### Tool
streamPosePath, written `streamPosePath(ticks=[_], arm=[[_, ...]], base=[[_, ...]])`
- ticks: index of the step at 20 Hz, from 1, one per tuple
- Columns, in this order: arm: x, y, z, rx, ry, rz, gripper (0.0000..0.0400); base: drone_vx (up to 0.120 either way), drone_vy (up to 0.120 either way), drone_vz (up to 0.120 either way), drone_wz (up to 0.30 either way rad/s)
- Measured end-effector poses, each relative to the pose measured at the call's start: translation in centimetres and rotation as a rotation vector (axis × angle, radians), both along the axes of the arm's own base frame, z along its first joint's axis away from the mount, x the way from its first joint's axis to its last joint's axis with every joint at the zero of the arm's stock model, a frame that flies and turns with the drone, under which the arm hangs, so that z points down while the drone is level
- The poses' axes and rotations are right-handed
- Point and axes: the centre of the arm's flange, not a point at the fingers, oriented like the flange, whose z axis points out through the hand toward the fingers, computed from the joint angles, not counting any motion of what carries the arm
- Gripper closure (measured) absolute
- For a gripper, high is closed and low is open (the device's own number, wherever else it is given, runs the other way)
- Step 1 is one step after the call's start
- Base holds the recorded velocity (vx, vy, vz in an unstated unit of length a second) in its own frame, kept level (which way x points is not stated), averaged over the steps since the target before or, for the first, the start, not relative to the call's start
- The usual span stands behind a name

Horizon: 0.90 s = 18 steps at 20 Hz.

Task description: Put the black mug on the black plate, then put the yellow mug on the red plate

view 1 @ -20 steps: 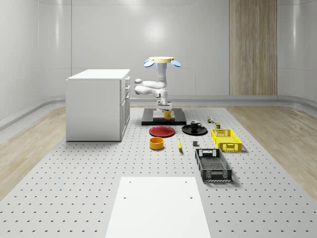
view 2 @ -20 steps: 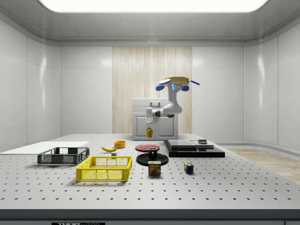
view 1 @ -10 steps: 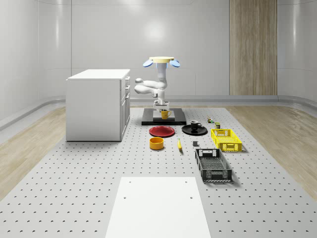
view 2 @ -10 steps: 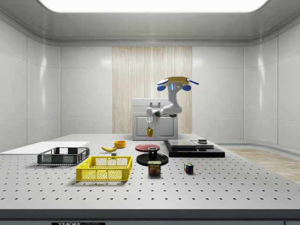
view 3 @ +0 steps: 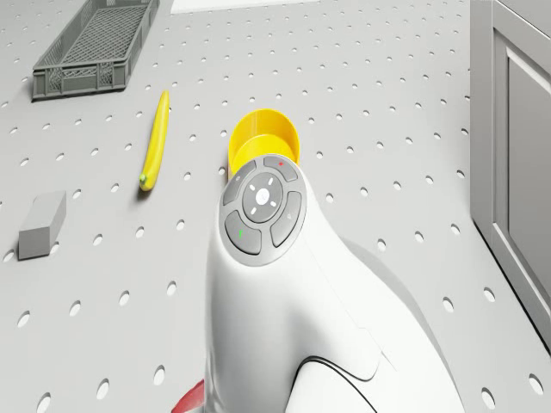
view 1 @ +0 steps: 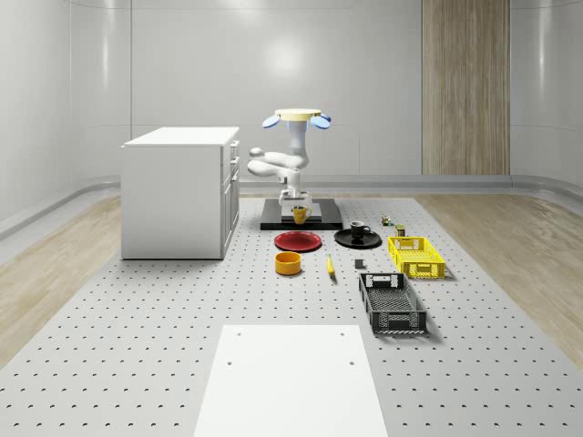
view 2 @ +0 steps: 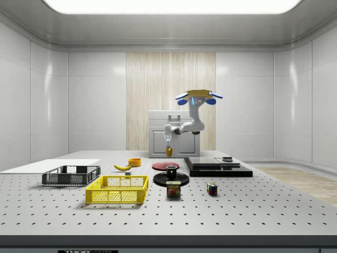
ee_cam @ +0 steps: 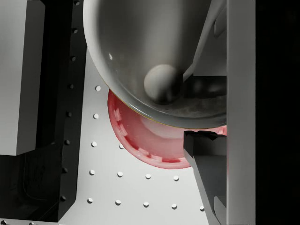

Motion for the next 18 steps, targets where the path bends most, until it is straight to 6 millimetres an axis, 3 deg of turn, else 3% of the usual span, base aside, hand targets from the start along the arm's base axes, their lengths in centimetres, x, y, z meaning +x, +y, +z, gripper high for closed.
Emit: streamPosePath(ticks=[8,15,18], arm=[[0.0,-0.1,0.0,0.001,0.000,-0.037,0.0301],[0.7,-2.1,0.0,-0.013,0.004,0.043,0.0298],[1.4,-1.9,0.1,-0.012,0.004,0.047,0.0290]], base=[[0.000,0.000,-0.120,0.000],[0.000,0.000,-0.006,0.000],[0.000,0.000,0.000,0.000]])
